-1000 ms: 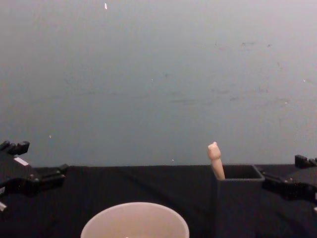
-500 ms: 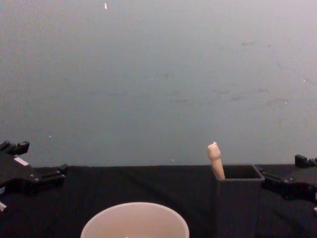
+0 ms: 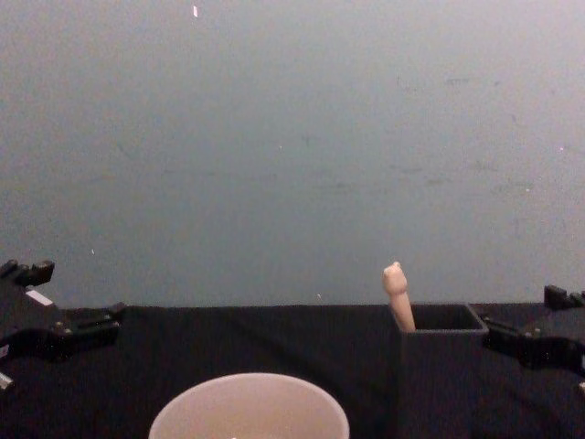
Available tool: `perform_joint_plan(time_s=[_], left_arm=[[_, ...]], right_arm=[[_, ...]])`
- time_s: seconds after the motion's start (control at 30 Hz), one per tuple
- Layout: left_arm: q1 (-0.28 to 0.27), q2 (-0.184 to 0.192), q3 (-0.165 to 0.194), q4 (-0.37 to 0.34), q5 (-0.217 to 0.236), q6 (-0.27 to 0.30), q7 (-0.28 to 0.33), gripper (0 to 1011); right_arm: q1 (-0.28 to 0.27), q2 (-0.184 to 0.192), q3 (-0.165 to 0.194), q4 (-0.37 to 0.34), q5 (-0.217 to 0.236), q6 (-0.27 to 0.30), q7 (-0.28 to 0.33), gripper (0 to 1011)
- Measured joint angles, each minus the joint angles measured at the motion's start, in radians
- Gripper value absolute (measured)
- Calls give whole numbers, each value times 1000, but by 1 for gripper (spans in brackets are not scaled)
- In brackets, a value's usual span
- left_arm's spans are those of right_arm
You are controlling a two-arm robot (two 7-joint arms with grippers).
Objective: Pick up the stirring spoon with one hand, stir inside the cup, then place it back in its original position.
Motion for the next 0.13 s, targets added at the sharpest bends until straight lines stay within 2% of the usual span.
perform_joint_plan(time_s=[0.13], left_arm=[[0,0,0,0,0,0,0,1001]], right_arm=[[0,0,0,0,0,0,0,1003]])
